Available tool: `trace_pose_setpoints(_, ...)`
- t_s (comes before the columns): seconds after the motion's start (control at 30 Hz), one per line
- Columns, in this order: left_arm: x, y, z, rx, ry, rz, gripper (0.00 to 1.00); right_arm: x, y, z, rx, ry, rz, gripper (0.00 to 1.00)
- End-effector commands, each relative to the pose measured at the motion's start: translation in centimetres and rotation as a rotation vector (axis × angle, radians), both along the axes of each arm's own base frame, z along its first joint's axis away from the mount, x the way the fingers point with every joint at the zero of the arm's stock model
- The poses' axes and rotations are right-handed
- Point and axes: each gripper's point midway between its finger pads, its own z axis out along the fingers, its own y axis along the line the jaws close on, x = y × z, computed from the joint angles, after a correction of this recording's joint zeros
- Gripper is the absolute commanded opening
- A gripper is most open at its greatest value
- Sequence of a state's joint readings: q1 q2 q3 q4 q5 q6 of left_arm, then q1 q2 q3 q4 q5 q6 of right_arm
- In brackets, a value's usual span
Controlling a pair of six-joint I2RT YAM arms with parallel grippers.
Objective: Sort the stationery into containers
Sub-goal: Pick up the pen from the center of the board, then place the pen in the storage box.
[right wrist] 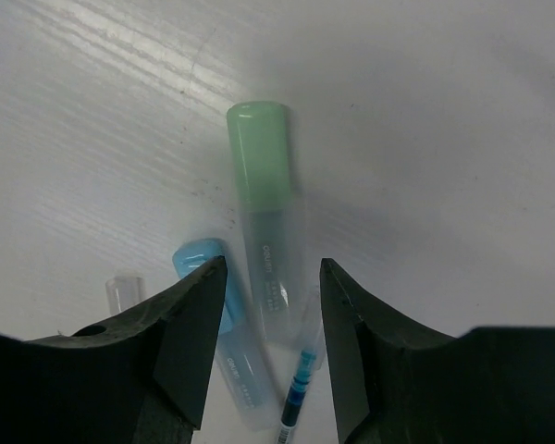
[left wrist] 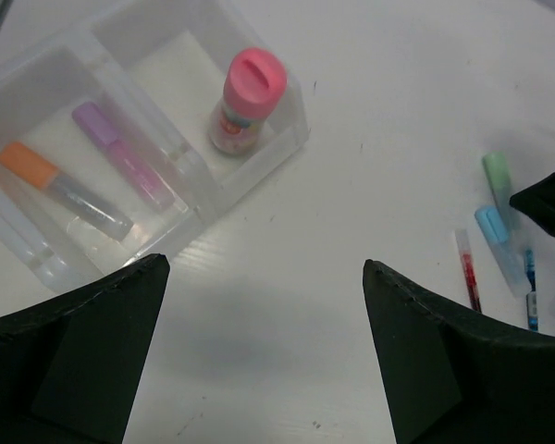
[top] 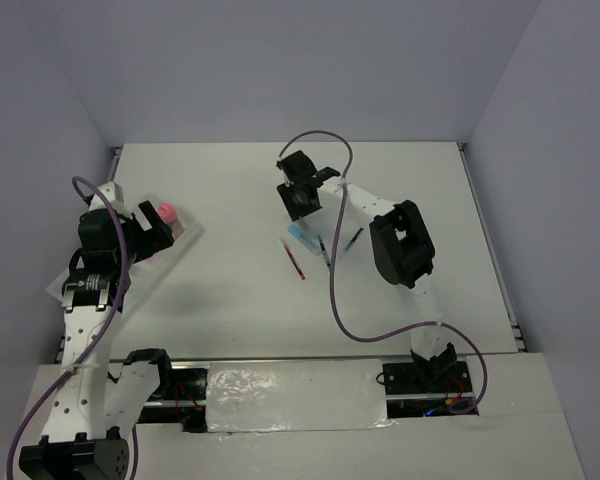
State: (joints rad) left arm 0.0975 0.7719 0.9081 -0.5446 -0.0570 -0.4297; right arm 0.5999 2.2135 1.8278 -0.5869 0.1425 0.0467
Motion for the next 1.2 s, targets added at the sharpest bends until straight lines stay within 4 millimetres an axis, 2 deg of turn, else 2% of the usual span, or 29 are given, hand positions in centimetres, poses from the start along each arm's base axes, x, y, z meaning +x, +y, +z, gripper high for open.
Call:
trace_pose_setpoints(0.0,0.3,-0.2,0.0,0.021,-0.019,-0.033,0.99,-0.2,0.6,0.3,-0.008,0.016,0.043,0.53)
trace_pose_setpoints(0.1,0.3,-0.2,-0.1,0.022,-0.016,-0.03,0.99,0.0,0.7,-1.0,-0.007,0.043,0.041,0.53)
trace_pose_setpoints(0.17,0.3,-0.4,-0.2,0.016,-0.014,-0.043,0.99,-0.3,0.5,-2.5,-0.024,0.076,0.041,0.52)
trace_pose_setpoints(0.3,0.5,-1.1,-0.1,-0.001,-0.021,-0.076,0.99,-0.3,0.2,-4.0,-0.034,0.109,0.033,0.45)
trace_pose_setpoints(0.37,1.0,-2.0,-0.2,-0.02,-0.02,-0.13,0.99,-0.2,0.4,-3.9,-0.019,0.106,0.035,0.42)
trace_pose_setpoints(0.43,1.2,-4.2,-0.2,-0.07,-0.016,-0.246,0.99,0.1,0.5,-3.0,0.011,0.092,0.037,0.34)
trace_pose_setpoints(0.5,1.5,-6.3,0.0,-0.13,-0.015,-0.354,0.99,0.0,0.5,-1.8,0.033,0.078,0.034,0.2)
trace_pose_setpoints(0.53,1.5,-7.1,0.4,-0.167,-0.024,-0.384,0.99,0.2,1.0,-0.6,0.067,0.05,0.034,0.15)
trace_pose_setpoints(0.57,1.5,-8.0,1.1,-0.2,-0.043,-0.42,0.99,0.1,1.8,3.4,0.143,-0.009,0.056,0.15)
trace_pose_setpoints(0.6,1.9,-8.8,2.5,-0.227,-0.098,-0.465,0.99,-1.4,1.9,3.7,0.181,0.005,0.076,0.15)
trace_pose_setpoints(0.63,1.4,-10.6,3.7,-0.32,-0.12,-0.532,0.99,-1.5,3.3,6.3,0.278,-0.059,0.1,0.15)
trace_pose_setpoints(0.67,1.5,-11.4,4.4,-0.366,-0.137,-0.558,0.99,-4.0,3.9,9.9,0.383,-0.081,0.167,0.16)
trace_pose_setpoints(0.7,2.1,-12.0,5.9,-0.392,-0.2,-0.593,0.99,-4.4,4.8,12.7,0.476,-0.14,0.191,0.17)
trace_pose_setpoints(0.73,1.8,-13.3,6.6,-0.492,-0.195,-0.64,0.99,-5.6,5.1,14.3,0.526,-0.151,0.208,0.18)
trace_pose_setpoints(0.77,2.0,-13.9,7.2,-0.527,-0.21,-0.665,0.99,-6.8,5.0,14.9,0.559,-0.144,0.214,0.18)
trace_pose_setpoints(0.8,2.2,-14.5,8.3,-0.54,-0.25,-0.698,0.99,-8.2,5.5,17.9,0.639,-0.157,0.243,0.18)
trace_pose_setpoints(0.83,2.3,-15.4,8.2,-0.579,-0.223,-0.699,0.99,-9.1,5.9,18.6,0.661,-0.149,0.258,0.18)
trace_pose_setpoints(0.87,2.4,-16.1,9.2,-0.571,-0.251,-0.722,0.99,-10.6,6.9,19.3,0.677,-0.142,0.29,0.18)
trace_pose_setpoints(1.0,2.2,-18.4,11.8,-0.57,-0.302,-0.787,0.99,-14.3,9.0,22.8,0.701,-0.168,0.312,0.18)
trace_pose_setpoints(1.07,2.5,-18.4,12.1,-0.56,-0.299,-0.772,0.99,-16.4,10.3,24.7,0.727,-0.193,0.346,0.18)
trace_pose_setpoints(1.13,2.4,-18.6,12.1,-0.559,-0.296,-0.778,0.99,-17.4,10.7,26.9,0.749,-0.231,0.362,0.19)
trace_pose_setpoints(1.17,2.1,-18.8,12.0,-0.566,-0.296,-0.793,0.99,-17.6,10.9,27.3,0.744,-0.239,0.359,0.19)
